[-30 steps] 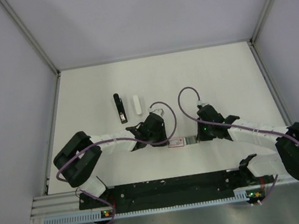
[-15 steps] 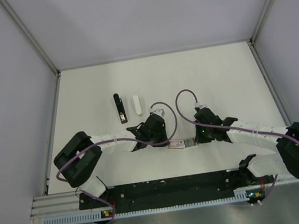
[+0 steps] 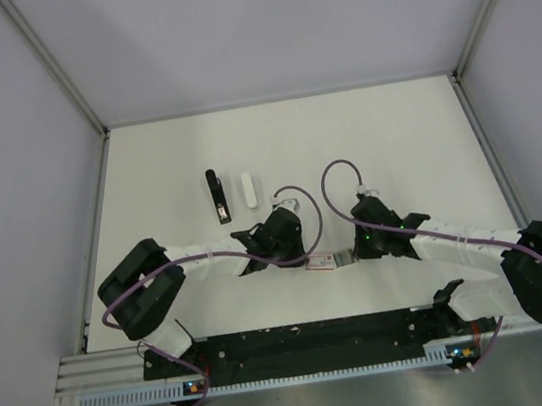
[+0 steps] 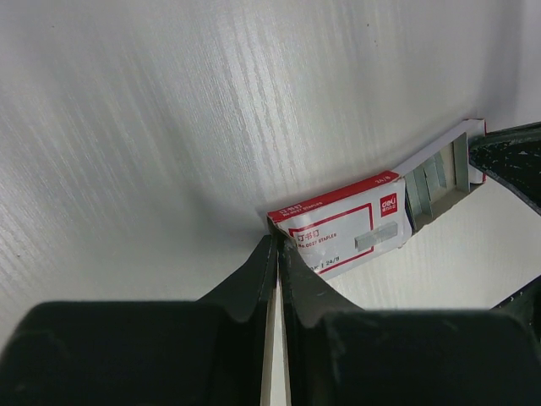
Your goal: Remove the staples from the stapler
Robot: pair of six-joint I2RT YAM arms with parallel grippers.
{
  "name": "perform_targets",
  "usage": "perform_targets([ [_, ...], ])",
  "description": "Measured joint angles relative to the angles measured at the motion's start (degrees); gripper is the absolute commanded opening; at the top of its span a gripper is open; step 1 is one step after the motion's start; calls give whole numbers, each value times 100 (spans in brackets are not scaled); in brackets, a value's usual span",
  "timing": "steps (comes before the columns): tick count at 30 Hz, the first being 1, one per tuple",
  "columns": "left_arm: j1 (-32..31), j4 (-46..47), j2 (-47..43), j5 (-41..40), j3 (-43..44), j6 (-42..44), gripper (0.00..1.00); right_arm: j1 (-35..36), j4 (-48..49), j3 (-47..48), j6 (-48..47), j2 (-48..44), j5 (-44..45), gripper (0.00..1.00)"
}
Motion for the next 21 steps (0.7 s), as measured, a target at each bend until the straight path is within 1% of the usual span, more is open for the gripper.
perform_targets([
  [11, -197, -4, -114, -7, -133, -162, 9, 0, 155, -79, 527, -9, 90, 0],
  [21, -243, 9, -127, -11, -164, -223, 9, 4, 356, -109, 490, 44, 9, 0],
])
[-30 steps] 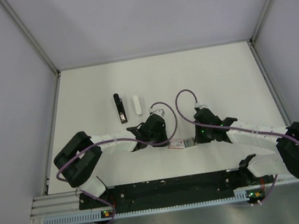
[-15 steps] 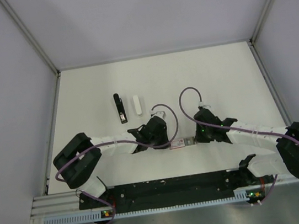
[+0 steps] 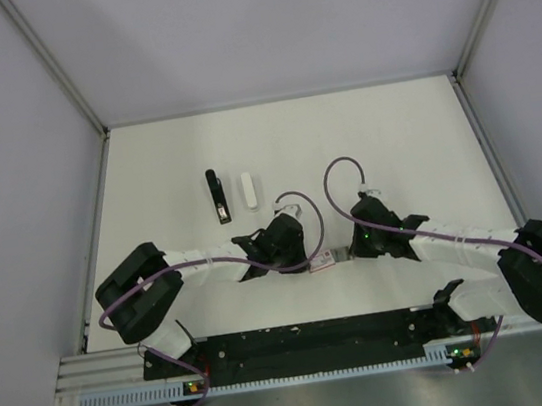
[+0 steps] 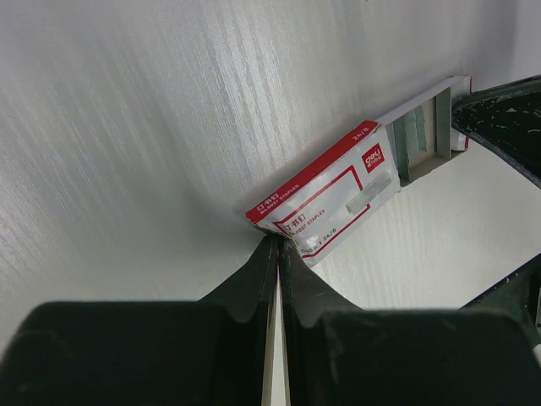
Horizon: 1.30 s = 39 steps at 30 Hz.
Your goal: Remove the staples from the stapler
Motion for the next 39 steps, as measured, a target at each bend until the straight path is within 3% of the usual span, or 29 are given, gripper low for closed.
perform_targets([
  [24, -26, -240, 15, -192, 153, 772, 7, 181, 52, 413, -1547, 483, -492, 0],
  [39, -28, -238, 39, -129, 179, 914, 6, 258, 28, 142, -1438, 162, -892, 0],
])
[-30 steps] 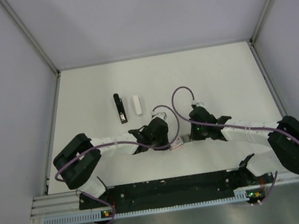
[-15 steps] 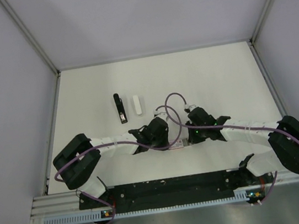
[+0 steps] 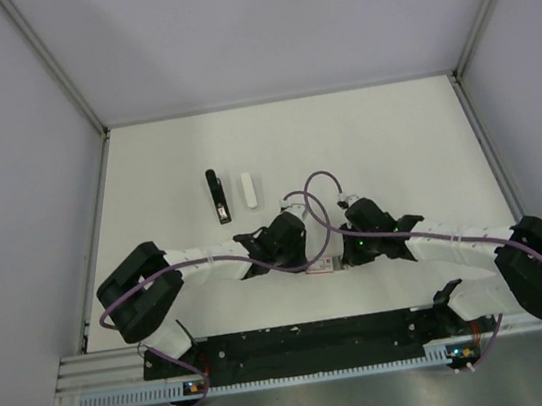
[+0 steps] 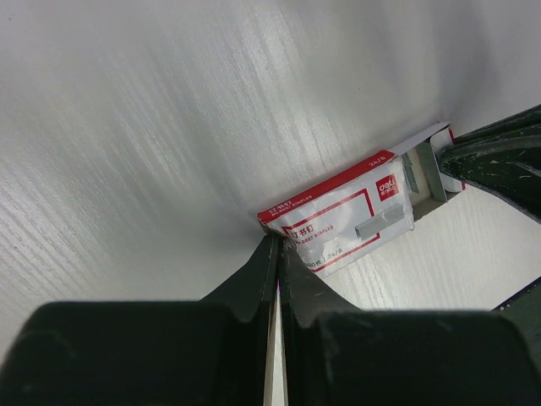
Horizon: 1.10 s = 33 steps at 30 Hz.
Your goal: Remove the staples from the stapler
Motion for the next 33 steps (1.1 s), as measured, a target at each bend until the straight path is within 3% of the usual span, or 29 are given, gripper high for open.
perform_targets([
  [18, -22, -17, 2, -35, 4, -339, 2, 472, 365, 26, 986, 243, 267, 0],
  [24, -48, -35, 2, -127, 4, -411, 2, 551, 260, 164, 1099, 343, 417, 18],
  [33, -120, 4, 15, -144, 7, -457, 1, 627, -251, 197, 1097, -223, 758, 22],
])
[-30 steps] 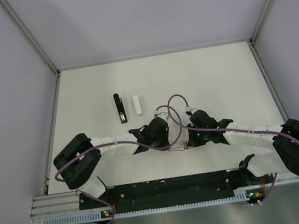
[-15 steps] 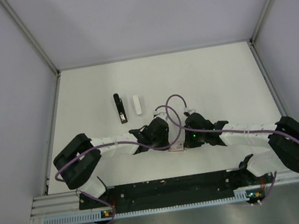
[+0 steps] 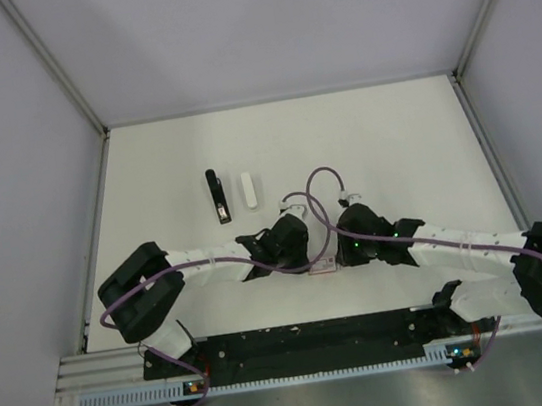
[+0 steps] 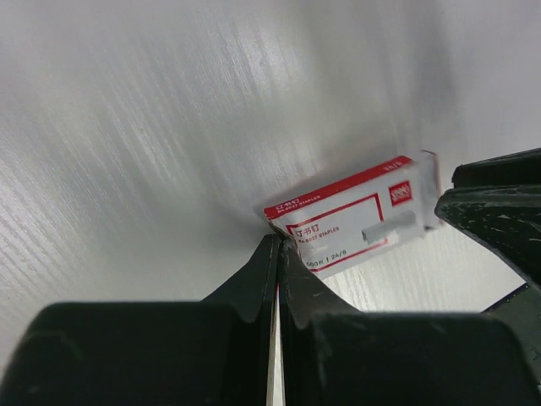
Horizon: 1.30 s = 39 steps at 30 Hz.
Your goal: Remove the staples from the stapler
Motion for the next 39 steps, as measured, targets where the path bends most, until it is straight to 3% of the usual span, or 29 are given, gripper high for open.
perform_targets([
  [7, 0, 74, 35, 15, 9, -31, 1, 9, -424, 4, -22, -363, 413, 22],
  [16, 0, 72, 37, 13, 9, -55, 1, 9, -544, 4, -22, -302, 605, 0],
  [39, -15, 79, 72, 13, 44, -96, 0, 9, 20, 44, -20, 444, 494, 0],
])
